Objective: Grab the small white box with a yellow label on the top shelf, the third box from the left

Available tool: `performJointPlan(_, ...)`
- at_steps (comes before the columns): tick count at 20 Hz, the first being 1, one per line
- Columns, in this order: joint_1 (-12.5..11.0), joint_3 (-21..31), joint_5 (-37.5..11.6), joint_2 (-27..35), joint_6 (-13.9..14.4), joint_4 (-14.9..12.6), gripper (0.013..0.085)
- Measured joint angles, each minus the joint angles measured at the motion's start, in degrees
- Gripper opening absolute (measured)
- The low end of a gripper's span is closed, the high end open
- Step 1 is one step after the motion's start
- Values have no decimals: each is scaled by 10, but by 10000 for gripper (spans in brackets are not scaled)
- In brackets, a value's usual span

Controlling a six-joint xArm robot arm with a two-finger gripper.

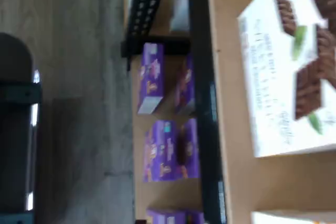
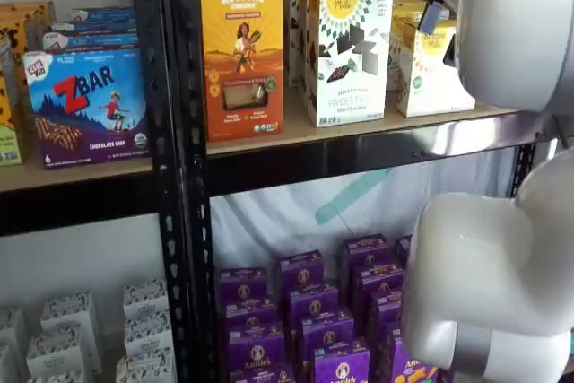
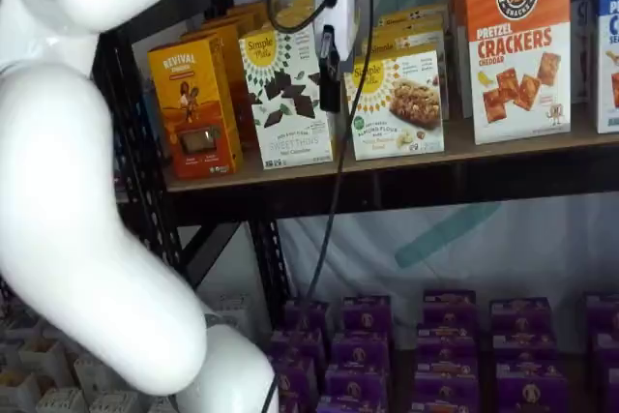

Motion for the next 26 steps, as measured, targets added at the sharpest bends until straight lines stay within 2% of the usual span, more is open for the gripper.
performJointPlan(5,-23,-14,-41,17,-14,52,850)
performJointPlan(8,-16,-9,-83,22,-17,57,850)
performJointPlan(13,1,-20,-111,47,-16,28,850)
performJointPlan(17,9,-49,-98,84,-14,3,850)
performJointPlan(26,13,-108,-67,151,-11,-23,850)
